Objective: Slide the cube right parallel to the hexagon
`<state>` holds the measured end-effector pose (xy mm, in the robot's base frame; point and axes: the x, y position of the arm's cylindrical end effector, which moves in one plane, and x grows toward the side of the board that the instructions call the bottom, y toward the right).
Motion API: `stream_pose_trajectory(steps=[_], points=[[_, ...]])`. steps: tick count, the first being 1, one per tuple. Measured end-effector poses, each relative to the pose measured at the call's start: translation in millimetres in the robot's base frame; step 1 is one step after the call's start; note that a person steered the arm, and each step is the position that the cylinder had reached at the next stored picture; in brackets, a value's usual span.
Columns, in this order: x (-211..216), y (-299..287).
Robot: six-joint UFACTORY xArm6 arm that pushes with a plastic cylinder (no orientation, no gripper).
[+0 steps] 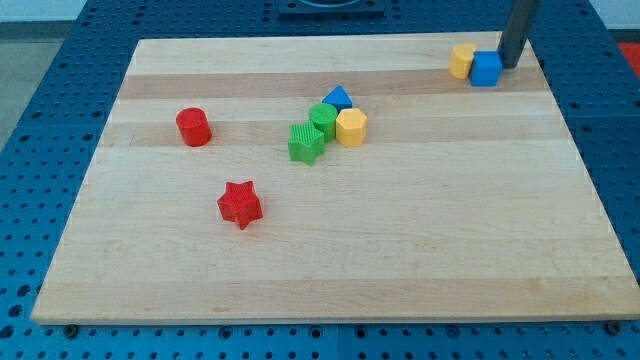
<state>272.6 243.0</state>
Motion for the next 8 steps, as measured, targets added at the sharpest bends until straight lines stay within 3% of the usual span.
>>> stream_pose_trajectory(steps=[4, 8], points=[[-12, -9], [5, -40]])
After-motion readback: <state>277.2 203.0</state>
